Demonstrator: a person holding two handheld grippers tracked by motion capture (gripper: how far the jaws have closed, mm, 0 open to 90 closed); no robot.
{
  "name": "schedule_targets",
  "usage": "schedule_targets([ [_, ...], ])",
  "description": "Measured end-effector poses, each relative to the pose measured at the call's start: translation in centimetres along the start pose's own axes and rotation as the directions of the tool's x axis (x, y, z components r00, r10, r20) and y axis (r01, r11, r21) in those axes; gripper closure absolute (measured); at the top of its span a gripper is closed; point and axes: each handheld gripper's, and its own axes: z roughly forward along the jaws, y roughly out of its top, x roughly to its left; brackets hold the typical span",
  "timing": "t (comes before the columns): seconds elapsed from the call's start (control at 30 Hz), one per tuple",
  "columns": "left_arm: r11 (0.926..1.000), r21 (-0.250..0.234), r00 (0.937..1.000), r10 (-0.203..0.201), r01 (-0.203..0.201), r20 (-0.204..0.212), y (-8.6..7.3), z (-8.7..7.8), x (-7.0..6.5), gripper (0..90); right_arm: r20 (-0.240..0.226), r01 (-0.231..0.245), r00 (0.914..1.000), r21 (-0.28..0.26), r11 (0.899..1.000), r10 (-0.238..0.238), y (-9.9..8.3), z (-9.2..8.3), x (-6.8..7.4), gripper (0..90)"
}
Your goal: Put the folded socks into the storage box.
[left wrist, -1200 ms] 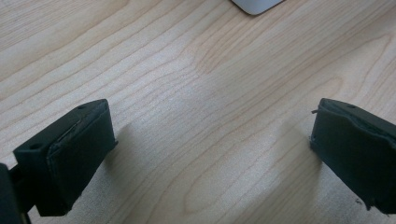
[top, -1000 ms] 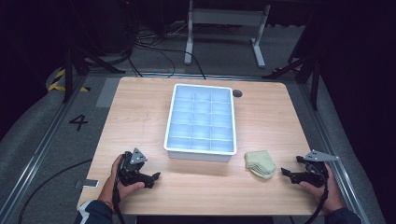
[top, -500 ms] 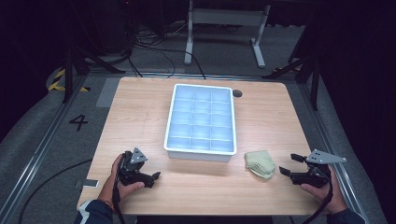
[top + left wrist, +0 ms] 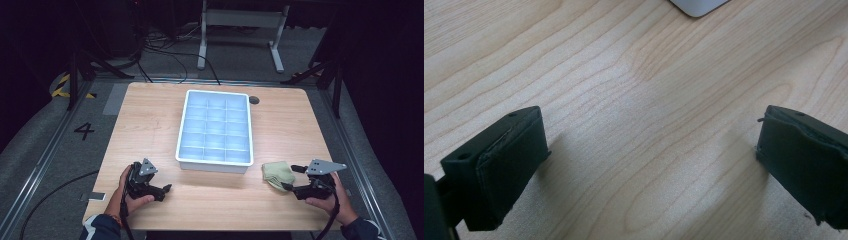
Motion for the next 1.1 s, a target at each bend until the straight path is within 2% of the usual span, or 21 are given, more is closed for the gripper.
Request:
schedule_targets([
  [0.1, 1.0000, 0.000, 1.0000, -0.001, 0.001, 0.001, 0.0, 0.0, 0.0, 0.3, -0.011, 0.007, 0.9999, 0.023, 1.000, -0.007, 0.0, 1.0, 0.5, 28.4],
  [0.17, 1.0000, 0.000, 1.0000, -0.005, 0.005, 0.004, 0.0, 0.0, 0.0, 0.3, -0.037, 0.004, 0.9993, 0.042, 0.999, -0.003, -0.2, 1.9, 0.8, 28.8],
  [0.3, 1.0000, 0.000, 1.0000, -0.005, 0.005, 0.004, 0.0, 0.0, 0.0, 0.3, -0.022, 0.031, 0.9993, 0.075, 0.997, -0.030, -0.3, 3.0, 1.3, 31.1],
  [0.37, 1.0000, 0.000, 1.0000, -0.004, 0.004, 0.003, 0.0, 0.0, 0.0, 0.3, 0.003, 0.027, 0.9996, 0.081, 0.996, -0.027, -0.3, 3.5, 1.3, 31.3],
  [0.4, 1.0000, 0.000, 1.0000, -0.005, 0.005, 0.003, 0.0, 0.0, 0.0, 0.3, 0.030, 0.022, 0.9992, 0.087, 0.996, -0.025, -0.3, 3.7, 1.2, 31.2],
  [0.47, 1.0000, 0.000, 1.0000, -0.005, 0.005, 0.004, 0.0, 0.0, 0.0, 0.3, 0.088, 0.015, 0.9957, 0.136, 0.991, -0.027, -0.3, 4.3, 1.1, 29.5],
  [0.7, 1.0000, 0.000, 1.0000, -0.005, 0.005, 0.003, 0.0, 0.0, 0.0, 0.3, 0.076, 0.029, 0.9964, 0.120, 0.992, -0.038, -0.3, 4.4, 0.8, 30.6],
  [0.87, 1.0000, -0.002, 1.0000, -0.001, 0.001, 0.004, 0.0, 0.0, 0.0, 0.3, 0.121, 0.093, 0.9866, 0.135, 0.987, -0.109, 0.1, 4.5, 1.2, 30.9],
  [0.97, 1.0000, -0.004, 1.0000, 0.001, 0.000, 0.007, 0.0, 0.1, 0.0, 0.2, 0.125, 0.107, 0.9843, 0.132, 0.985, -0.124, 0.3, 4.8, 1.3, 35.2],
  [1.1, 1.0000, -0.004, 1.0000, 0.000, 0.000, 0.007, 0.0, 0.1, 0.0, 0.2, 0.103, 0.093, 0.9888, 0.135, 0.986, -0.108, 0.7, 5.1, 1.1, 50.5],
])
